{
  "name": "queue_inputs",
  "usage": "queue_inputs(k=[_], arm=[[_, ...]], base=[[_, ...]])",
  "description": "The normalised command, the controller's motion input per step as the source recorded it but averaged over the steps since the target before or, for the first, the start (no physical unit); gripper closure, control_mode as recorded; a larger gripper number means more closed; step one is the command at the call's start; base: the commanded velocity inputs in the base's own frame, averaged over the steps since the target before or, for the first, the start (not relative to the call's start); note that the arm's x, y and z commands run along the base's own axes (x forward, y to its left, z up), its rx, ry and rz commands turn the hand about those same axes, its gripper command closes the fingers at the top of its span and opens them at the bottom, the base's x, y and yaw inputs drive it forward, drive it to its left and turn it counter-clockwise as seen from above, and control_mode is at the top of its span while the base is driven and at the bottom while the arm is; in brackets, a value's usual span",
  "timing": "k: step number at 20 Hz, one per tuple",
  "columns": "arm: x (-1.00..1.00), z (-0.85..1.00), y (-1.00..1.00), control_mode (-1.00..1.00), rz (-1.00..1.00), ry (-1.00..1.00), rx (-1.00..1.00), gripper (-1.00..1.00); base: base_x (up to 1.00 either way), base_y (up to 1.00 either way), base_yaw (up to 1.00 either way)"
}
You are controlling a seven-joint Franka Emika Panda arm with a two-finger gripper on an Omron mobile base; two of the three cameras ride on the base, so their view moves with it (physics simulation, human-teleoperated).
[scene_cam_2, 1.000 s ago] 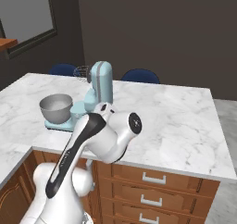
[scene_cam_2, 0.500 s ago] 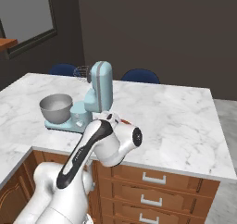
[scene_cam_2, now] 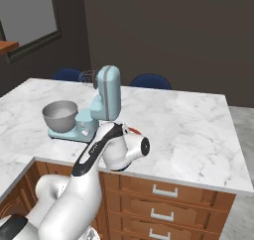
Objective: Add butter and sugar cubes to the stand mixer bowl and then turn on the stand mixer to begin making frosting.
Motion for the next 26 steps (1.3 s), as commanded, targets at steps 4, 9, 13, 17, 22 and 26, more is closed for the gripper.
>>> queue_inputs(k=[4, 9, 13, 17, 22, 26], arm=[[0.41, -0.14, 0.0, -1.0, 0.0, 0.07, 0.0, -1.0], [0.34, -0.3, 0.0, -1.0, 0.0, 0.1, 0.0, -1.0], [0.27, -0.39, 0.0, -1.0, 0.0, 0.11, 0.01, -1.0], [0.16, -0.27, 0.0, -1.0, 0.0, 0.04, 0.04, -1.0], [0.06, -0.2, 0.0, -1.0, 0.0, 0.0, 0.05, -1.0], [0.09, -0.2, 0.04, -1.0, 0.0, 0.0, 0.04, -1.0]], base=[[0.0, 0.0, 0.0], [0.0, 0.0, 0.0], [0.0, 0.0, 0.0], [0.0, 0.0, 0.0], [0.0, 0.0, 0.0], [0.0, 0.0, 0.0]])
